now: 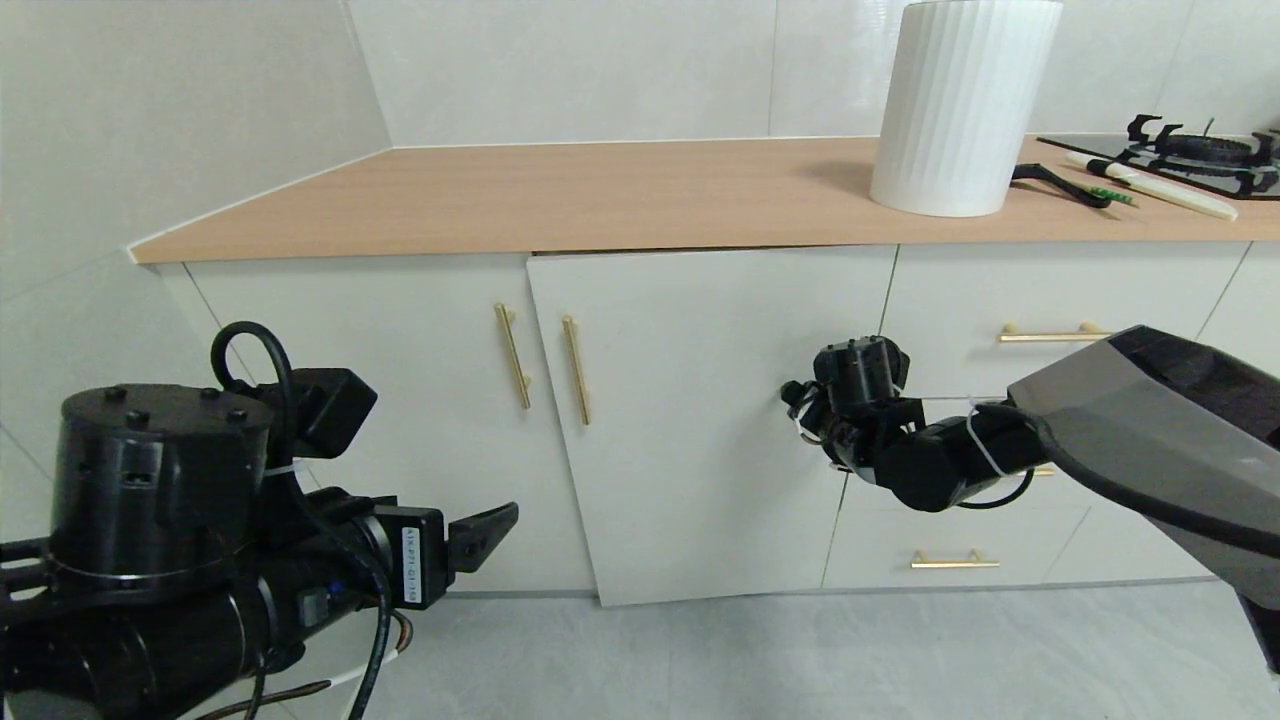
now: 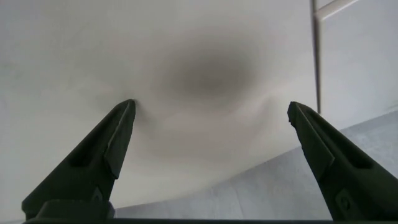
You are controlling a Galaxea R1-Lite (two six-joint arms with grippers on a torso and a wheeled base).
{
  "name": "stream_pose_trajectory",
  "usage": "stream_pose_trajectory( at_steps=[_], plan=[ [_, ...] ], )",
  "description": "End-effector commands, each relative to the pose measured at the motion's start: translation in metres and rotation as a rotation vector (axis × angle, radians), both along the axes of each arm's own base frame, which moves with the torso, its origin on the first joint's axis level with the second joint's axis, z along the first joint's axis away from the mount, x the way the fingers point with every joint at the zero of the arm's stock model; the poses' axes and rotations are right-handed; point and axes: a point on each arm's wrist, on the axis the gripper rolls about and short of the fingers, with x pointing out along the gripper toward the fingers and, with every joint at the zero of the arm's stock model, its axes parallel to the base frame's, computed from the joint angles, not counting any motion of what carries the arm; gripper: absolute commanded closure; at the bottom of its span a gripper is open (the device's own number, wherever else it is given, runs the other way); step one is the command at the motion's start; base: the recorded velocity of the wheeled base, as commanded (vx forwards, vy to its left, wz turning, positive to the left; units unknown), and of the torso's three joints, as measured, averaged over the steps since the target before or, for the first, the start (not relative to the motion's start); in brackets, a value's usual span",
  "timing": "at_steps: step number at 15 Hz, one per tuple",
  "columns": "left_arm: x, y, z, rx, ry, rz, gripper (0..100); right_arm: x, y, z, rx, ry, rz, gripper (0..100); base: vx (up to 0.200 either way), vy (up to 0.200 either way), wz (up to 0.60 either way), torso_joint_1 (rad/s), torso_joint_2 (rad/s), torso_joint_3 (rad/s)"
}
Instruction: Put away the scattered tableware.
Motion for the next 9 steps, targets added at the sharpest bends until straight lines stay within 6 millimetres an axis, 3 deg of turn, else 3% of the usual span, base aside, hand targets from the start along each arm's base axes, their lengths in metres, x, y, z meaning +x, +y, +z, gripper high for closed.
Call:
stream_pose_trajectory(
  at_steps=[1, 9],
  plan=[
    [0.0005, -0.0002, -0.0007, 0.000, 0.003, 0.001, 0, 0.0038, -0.0035, 0.0009, 0.002, -0.007, -0.017, 0, 0.000, 0.000, 0.00, 0.000, 0.00, 0.000],
    [0.0004, -0.0001, -0.0011, 0.001, 0.004, 0.001, 0, 0.0061, -0.0077, 0.0023, -0.006, -0.014, -0.050, 0, 0.000, 0.000, 0.00, 0.000, 0.00, 0.000]
  ],
)
